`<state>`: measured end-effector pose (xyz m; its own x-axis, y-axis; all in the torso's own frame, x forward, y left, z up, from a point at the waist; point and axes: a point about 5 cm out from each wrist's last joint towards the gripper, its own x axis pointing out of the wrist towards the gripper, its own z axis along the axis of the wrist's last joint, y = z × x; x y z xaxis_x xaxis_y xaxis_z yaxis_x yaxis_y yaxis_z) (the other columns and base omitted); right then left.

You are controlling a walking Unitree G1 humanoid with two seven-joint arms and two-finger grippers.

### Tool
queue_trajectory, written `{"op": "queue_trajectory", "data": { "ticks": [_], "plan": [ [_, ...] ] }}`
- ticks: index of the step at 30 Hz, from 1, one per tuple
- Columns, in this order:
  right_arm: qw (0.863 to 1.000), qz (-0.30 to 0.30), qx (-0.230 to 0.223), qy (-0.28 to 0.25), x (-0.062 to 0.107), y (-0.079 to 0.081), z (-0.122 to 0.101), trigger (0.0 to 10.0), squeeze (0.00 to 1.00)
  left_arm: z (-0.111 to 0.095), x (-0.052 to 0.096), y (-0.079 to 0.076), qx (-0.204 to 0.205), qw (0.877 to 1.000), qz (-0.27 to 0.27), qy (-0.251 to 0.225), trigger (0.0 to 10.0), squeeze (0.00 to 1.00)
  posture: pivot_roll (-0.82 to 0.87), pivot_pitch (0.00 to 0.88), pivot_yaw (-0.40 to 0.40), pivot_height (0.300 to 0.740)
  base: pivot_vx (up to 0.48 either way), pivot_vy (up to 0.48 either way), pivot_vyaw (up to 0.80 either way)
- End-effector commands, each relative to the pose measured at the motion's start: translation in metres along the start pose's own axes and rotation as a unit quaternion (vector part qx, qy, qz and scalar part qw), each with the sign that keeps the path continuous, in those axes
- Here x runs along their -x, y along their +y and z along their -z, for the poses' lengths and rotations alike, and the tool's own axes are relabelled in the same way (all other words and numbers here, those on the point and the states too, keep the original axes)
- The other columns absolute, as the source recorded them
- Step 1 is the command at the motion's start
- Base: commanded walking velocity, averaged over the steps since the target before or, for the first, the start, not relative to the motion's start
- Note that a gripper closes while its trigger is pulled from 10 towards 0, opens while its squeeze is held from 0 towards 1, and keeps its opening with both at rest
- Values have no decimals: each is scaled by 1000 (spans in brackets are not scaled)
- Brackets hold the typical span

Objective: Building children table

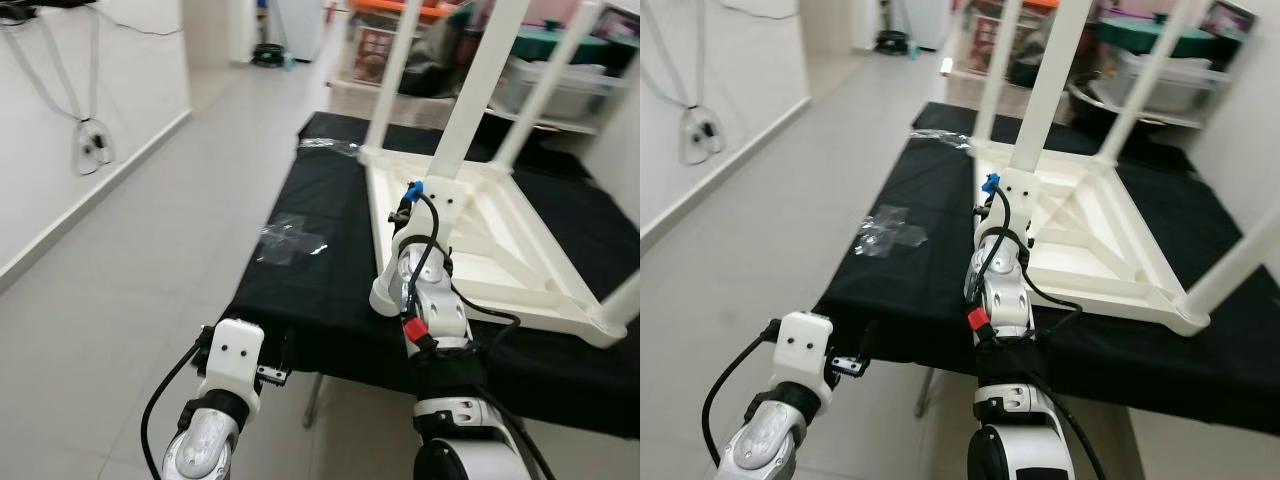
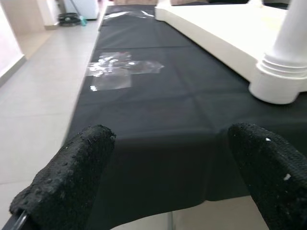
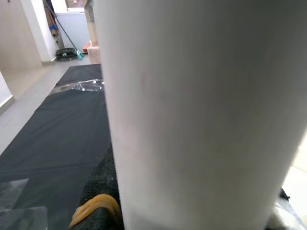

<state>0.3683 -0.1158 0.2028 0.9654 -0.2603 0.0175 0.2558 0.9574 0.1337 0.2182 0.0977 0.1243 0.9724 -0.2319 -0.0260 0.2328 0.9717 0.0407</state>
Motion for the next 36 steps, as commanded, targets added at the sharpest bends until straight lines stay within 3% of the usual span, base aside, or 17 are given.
{"op": "queue_trajectory", "data": {
  "ticks": [1,2,8,9,14,15,17,18,19,21,23,26,30,31,34,35,36],
  "plan": [
    [997,-42,-56,38,24,33,25,10000,0,2,1,-2,0,1000,4,7,10000,0,115,48,-141,740,0,0,0],
    [995,-82,-62,3,24,38,17,10000,1000,2,0,-2,1,1000,4,8,10000,0,115,48,-141,740,0,0,0],
    [990,-126,-51,-30,20,35,7,10000,1000,2,0,-2,2,1000,3,8,10000,0,115,46,-143,740,0,0,0],
    [977,-202,-59,-16,12,31,5,10000,0,3,0,-2,3,1000,3,8,10000,0,115,45,-145,740,0,0,0],
    [909,-407,-87,24,3,19,0,10000,0,3,-1,-2,5,1000,4,7,10000,0,108,47,-139,740,0,0,0],
    [909,-407,-87,24,3,19,0,10000,0,3,-1,-2,5,1000,4,7,10000,0,108,47,-139,740,0,0,0],
    [848,-518,-106,43,6,12,-6,10000,0,3,-1,-2,6,1000,5,7,10000,0,115,46,-145,740,0,0,0],
    [848,-518,-106,43,6,12,-6,10000,0,3,-1,-2,6,1000,5,7,10000,0,115,46,-145,740,0,0,0],
    [814,-568,-112,43,10,11,-9,10000,0,3,-1,-2,6,1000,5,7,10000,0,119,45,-146,740,0,0,0],
    [814,-568,-112,43,10,11,-9,10000,0,3,-1,-2,6,1000,5,7,10000,0,119,45,-146,740,0,0,0],
    [761,-643,-71,49,16,22,-6,10000,0,2,-1,-2,5,1000,4,6,10000,0,131,47,-150,740,0,0,0],
    [731,-681,-14,50,22,42,2,10000,0,2,0,-3,5,1000,3,6,10000,0,134,51,-150,740,0,0,0],
    [723,-688,-16,57,22,50,3,10000,0,2,0,-3,5,1000,3,6,10000,0,136,51,-151,740,0,0,0],
    [729,-682,-8,60,22,59,5,6745,0,2,1,-3,6,1000,3,6,10000,0,139,52,-153,740,0,0,0],
    [746,-664,-3,50,20,66,4,6745,0,2,1,-3,6,1000,3,6,10000,0,140,53,-154,740,0,0,0],
    [764,-644,-12,42,17,71,1,0,0,2,1,-3,7,1000,2,7,10000,0,141,55,-156,740,0,0,0],
    [783,-621,-30,29,15,74,-3,0,0,2,1,-3,8,1000,1,7,10000,0,136,56,-154,740,0,0,0]
  ]
}}
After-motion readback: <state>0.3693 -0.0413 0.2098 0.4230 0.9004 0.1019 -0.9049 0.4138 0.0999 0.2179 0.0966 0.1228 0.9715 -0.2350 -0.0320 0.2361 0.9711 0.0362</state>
